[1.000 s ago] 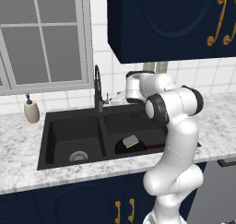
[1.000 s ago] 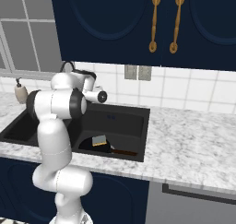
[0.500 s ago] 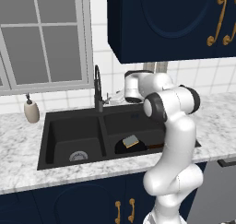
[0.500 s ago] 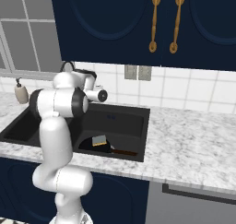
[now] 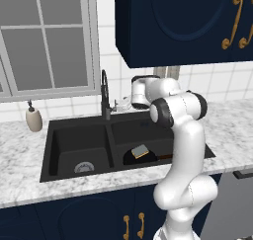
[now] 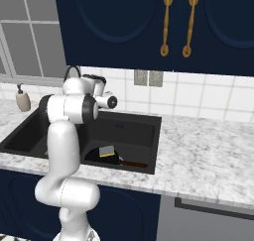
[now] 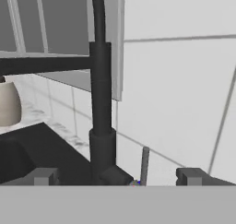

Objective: Pick the pan and sponge and place them into the sink. Then turn on the water.

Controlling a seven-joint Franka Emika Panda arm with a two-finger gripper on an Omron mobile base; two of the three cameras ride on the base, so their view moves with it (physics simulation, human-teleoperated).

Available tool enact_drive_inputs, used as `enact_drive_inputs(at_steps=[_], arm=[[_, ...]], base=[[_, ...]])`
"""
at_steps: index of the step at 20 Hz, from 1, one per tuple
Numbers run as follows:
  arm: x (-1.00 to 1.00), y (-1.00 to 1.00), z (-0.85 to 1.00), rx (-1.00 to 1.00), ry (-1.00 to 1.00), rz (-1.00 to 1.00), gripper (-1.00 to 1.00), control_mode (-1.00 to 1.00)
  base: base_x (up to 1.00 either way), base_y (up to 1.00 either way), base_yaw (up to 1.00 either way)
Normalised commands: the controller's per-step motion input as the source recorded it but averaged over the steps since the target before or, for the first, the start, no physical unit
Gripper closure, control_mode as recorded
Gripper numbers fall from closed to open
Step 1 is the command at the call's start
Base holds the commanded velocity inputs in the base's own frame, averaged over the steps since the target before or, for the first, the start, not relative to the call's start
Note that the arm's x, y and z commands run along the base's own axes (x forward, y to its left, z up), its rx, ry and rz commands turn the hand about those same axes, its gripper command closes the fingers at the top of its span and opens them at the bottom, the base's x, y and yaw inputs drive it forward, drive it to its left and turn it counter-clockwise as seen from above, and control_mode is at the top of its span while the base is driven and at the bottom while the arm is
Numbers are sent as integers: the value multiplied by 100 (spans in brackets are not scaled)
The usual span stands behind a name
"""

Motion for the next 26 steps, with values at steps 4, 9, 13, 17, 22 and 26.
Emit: enact_drive_inputs(at_steps=[4,9,13,17,22,26], arm=[[30,6,-12,0,0,0,-100,-100],[26,9,-11,0,0,0,-100,-100],[23,4,-7,0,0,0,-100,-100],[24,0,-5,0,0,-1,-100,-100],[22,0,-7,0,0,-2,-100,-100],[19,0,-13,0,0,-3,-100,-100]], base=[[0,0,0],[0,0,0],[0,0,0],[0,0,0],[0,0,0],[0,0,0]])
